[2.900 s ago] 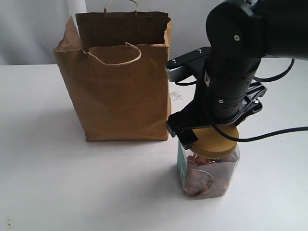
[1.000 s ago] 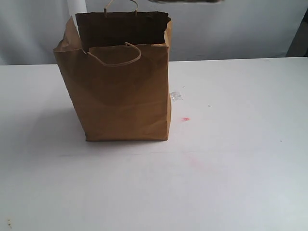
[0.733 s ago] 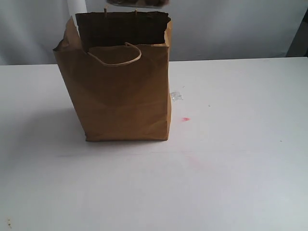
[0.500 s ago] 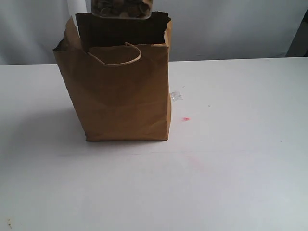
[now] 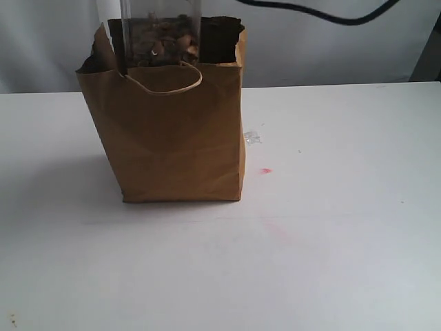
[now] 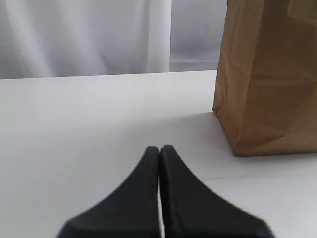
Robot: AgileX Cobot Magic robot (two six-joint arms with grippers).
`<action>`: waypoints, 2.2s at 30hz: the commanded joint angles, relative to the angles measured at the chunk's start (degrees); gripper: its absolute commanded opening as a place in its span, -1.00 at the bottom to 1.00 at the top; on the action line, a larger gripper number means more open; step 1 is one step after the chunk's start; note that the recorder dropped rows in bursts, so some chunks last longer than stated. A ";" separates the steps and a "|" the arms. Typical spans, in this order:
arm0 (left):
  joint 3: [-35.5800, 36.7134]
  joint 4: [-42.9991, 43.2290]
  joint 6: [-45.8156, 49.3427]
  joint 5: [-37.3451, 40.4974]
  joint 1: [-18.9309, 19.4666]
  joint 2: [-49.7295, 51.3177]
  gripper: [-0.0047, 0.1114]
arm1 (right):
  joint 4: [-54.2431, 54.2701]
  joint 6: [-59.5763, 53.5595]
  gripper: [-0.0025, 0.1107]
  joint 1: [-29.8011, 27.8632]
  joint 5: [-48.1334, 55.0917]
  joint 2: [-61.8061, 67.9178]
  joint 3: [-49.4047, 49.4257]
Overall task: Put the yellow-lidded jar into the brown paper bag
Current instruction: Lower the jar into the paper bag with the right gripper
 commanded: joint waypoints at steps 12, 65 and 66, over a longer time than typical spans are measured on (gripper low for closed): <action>-0.13 -0.22 -0.22 -0.57 -0.15 0.17 -0.90 | -0.98 0.04 -0.96 0.96 7.00 8.97 -0.35; -0.13 -0.22 -0.22 -0.57 -0.15 0.17 -0.90 | -1.62 0.26 -0.96 1.36 17.67 19.54 -0.35; -0.13 -0.22 -0.22 -0.57 -0.15 0.17 -0.90 | -1.62 0.26 -0.95 1.36 17.69 19.54 -0.35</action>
